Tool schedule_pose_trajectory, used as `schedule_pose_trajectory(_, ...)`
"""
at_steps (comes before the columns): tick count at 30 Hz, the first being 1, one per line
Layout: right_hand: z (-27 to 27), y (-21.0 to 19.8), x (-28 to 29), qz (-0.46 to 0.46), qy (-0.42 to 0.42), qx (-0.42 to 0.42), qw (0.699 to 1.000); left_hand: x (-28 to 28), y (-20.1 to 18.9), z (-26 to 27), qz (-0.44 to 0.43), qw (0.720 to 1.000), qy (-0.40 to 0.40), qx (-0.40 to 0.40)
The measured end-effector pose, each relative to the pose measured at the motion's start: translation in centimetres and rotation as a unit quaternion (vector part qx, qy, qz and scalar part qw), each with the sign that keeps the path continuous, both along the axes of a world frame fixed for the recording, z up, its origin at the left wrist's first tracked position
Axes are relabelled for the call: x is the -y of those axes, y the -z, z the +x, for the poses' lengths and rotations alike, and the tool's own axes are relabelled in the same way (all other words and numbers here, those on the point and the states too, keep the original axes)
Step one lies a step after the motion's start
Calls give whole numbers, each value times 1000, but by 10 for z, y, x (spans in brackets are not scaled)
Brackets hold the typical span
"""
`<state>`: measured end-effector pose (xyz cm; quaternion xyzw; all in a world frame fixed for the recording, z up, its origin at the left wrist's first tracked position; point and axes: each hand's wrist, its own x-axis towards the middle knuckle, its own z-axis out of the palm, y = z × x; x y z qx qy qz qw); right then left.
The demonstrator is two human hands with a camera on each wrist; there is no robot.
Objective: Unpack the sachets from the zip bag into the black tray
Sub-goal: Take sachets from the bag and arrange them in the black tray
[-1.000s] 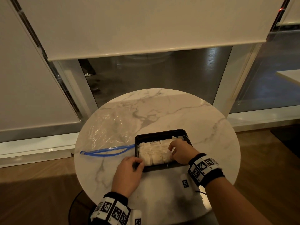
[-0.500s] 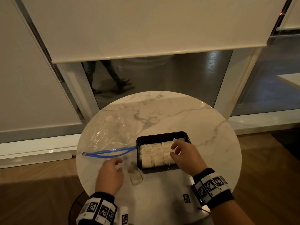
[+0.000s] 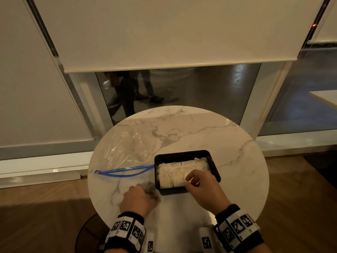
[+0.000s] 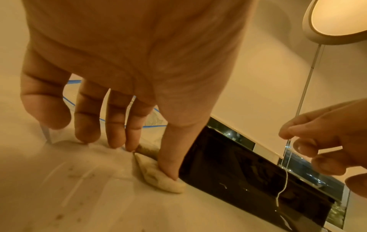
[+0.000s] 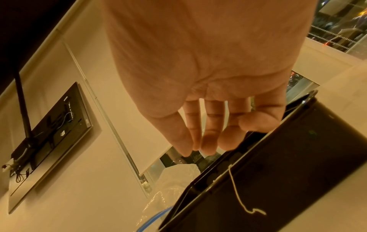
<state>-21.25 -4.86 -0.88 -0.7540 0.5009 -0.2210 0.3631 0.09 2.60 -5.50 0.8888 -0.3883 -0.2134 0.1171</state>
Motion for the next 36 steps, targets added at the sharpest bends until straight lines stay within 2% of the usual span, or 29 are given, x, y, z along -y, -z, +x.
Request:
schedule_pose_trajectory(10, 1, 8, -1, 8, -6, 3, 1000, -7, -4, 3, -29, 999, 31, -24)
schedule_pose_trajectory(17, 1, 1, -3, 11, -22, 18, 1000, -17, -8, 16, -69, 992, 43, -98)
schedule_pose_trajectory(22, 7, -11, -9, 39, -42, 64, 996, -24, -34, 22, -152, 963, 64, -211)
schedule_pose_trajectory(26, 16, -20, -15, 80, -88, 125, 985, -25, -67, 4, -224, 933, 101, -262)
schedule_pose_trajectory(32, 21, -25, -22, 87, -127, 211, 965, -27, -92, -25, -242, 913, 180, -274)
schedule_pose_trajectory(36, 16, -28, -22, 74, -127, 219, 965, -27, -90, -32, -248, 913, 193, -259)
